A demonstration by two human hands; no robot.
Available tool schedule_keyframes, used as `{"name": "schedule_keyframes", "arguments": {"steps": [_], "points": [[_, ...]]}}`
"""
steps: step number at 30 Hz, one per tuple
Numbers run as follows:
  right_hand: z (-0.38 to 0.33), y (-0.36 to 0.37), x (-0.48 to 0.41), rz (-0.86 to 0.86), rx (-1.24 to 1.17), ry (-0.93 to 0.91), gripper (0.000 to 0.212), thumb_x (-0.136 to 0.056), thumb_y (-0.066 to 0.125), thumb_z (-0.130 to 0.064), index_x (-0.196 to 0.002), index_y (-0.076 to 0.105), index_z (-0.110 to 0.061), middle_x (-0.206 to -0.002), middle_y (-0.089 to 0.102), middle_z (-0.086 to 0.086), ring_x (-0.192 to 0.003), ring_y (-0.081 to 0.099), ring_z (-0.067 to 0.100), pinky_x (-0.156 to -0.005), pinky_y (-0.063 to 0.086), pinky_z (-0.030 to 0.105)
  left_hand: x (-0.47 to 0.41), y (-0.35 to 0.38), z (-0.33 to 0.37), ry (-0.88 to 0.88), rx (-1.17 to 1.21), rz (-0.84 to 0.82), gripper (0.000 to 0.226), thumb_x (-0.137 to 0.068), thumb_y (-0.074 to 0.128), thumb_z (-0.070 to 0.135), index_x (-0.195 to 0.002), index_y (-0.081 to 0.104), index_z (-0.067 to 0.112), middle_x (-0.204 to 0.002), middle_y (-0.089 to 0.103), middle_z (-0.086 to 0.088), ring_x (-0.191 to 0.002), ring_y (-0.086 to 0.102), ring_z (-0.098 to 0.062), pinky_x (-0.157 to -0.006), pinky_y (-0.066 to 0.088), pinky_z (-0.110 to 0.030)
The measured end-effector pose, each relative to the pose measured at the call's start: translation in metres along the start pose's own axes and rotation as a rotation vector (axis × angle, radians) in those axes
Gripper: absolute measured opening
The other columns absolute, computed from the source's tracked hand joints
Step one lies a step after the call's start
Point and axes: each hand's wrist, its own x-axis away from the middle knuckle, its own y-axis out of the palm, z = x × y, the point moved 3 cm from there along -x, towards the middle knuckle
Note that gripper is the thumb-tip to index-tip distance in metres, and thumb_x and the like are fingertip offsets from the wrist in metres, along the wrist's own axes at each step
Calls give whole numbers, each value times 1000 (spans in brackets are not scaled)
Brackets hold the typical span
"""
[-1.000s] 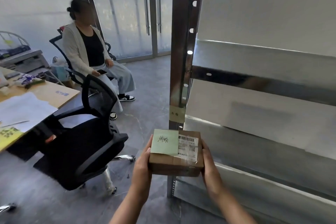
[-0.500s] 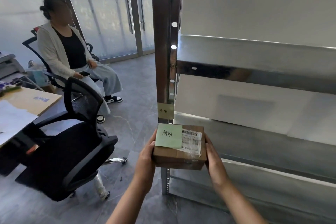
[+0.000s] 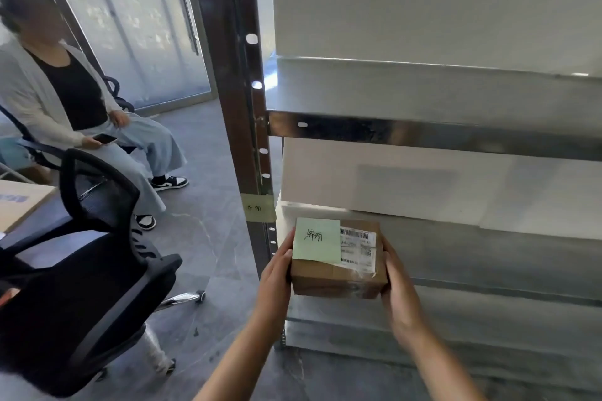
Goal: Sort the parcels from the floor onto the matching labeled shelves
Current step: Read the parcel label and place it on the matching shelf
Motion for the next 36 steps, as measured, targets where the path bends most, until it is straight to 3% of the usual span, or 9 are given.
{"name": "schedule_keyframes", "arguments": {"steps": [4,8,11,17,22,27,36], "points": [[0,-20,-9,64,-36,33,41,-106,31,-33,-138,56,-27,-128,70,0,-119,64,20,-90,51,39,-12,21,-12,-51,-52,-57,48,-107,37,18,-142,59,42,-144,64,11,-137,56,-12,-118,41,-45],[6,-31,-30,120,-46,49,39,-106,33,-26,-137,56,-31,-129,69,-2,-122,63,20,-102,48,45,-38,33,-18,-123,24,-92,54,-101,31,14,-148,55,27,-142,66,-1,-136,58,-22,-119,38,-52],[14,-39,-45,122,-50,57,39,-105,34,-23,-137,55,-31,-132,67,-1,-123,61,20,-104,46,48,-51,42,-19,-166,140,-124,65,-88,33,25,-149,54,16,-143,64,-14,-138,53,-36,-118,36,-58],[32,-45,-76,155,-99,129,40,-104,34,-22,-136,57,-31,-130,68,2,-122,62,25,-104,46,55,-73,51,-24,-181,110,-100,64,-86,36,22,-147,54,20,-139,66,-16,-135,55,-40,-113,38,-61],[36,-39,-90,168,-269,192,36,-104,37,-23,-126,65,-32,-122,73,3,-108,67,21,-82,51,40,-88,45,-32,-206,137,-50,64,-82,44,16,-142,61,25,-137,68,-16,-135,53,-45,-115,35,-67],[42,-36,-103,160,-293,220,38,-103,38,-27,-134,60,-26,-121,72,6,-104,67,23,-77,51,39,-100,44,-35,-221,147,-18,65,-81,46,15,-143,60,26,-138,67,-16,-134,54,-44,-115,36,-67],[59,-35,-111,149,-264,268,35,-103,35,-25,-118,66,-34,-98,78,-8,-85,73,8,-61,53,30,-107,37,-52,-239,154,18,63,-82,46,14,-140,64,28,-135,70,-12,-132,59,-37,-114,43,-60]]}}
